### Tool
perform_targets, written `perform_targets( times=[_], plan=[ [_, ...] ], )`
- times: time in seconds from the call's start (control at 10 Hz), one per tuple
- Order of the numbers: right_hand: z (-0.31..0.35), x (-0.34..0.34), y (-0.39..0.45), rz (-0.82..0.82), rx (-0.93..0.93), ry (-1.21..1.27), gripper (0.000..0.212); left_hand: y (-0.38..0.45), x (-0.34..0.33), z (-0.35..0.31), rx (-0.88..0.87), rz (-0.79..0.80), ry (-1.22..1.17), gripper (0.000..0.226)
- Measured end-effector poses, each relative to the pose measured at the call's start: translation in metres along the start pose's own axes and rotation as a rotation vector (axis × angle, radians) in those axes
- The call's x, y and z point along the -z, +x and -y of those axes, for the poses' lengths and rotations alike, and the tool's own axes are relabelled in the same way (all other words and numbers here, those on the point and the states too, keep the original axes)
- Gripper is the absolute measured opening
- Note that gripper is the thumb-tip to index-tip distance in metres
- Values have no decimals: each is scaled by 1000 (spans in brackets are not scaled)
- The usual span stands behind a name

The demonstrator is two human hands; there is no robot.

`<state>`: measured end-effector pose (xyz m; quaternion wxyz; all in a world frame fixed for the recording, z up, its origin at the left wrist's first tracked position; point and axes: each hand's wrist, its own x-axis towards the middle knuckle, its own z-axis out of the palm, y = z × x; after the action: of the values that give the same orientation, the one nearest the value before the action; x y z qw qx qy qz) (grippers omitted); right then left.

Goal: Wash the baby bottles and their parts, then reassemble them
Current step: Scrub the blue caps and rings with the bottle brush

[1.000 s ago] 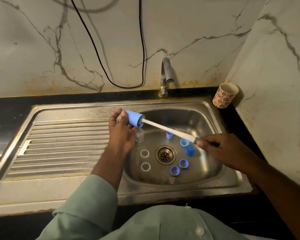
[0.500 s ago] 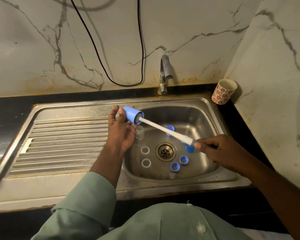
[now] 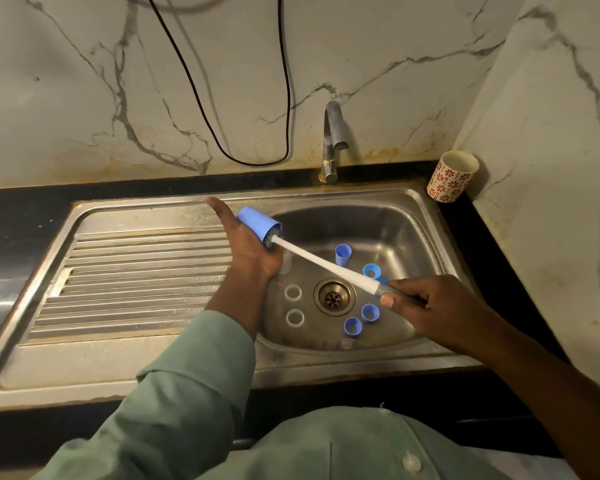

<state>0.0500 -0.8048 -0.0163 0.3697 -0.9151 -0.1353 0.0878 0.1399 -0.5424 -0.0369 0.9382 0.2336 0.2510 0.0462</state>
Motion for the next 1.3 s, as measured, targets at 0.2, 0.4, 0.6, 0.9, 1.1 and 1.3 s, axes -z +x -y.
perform_targets(
  times=[0.2,0.4,0.6,0.9,1.1,1.3],
  plan=[
    [-5,-7,-2,-34,-22,-162,29,1,18,9,-72,-129,110,59],
    [-11,-7,-6,-107,-119,-337,32,1,21,13,114,-197,256,69],
    [-10,-7,-11,-15,-70,-360,31,6,-4,22,253,-112,296,74],
    [-4,-3,-12,71,-417,480,28,7,-16,11,190,302,97,29],
    [2,3,0,-234,-147,-390,27,16,-18,10,127,21,204,21],
    [25,-7,6,351,-753,779,43,21,-16,-1,93,89,86,31]
  ],
)
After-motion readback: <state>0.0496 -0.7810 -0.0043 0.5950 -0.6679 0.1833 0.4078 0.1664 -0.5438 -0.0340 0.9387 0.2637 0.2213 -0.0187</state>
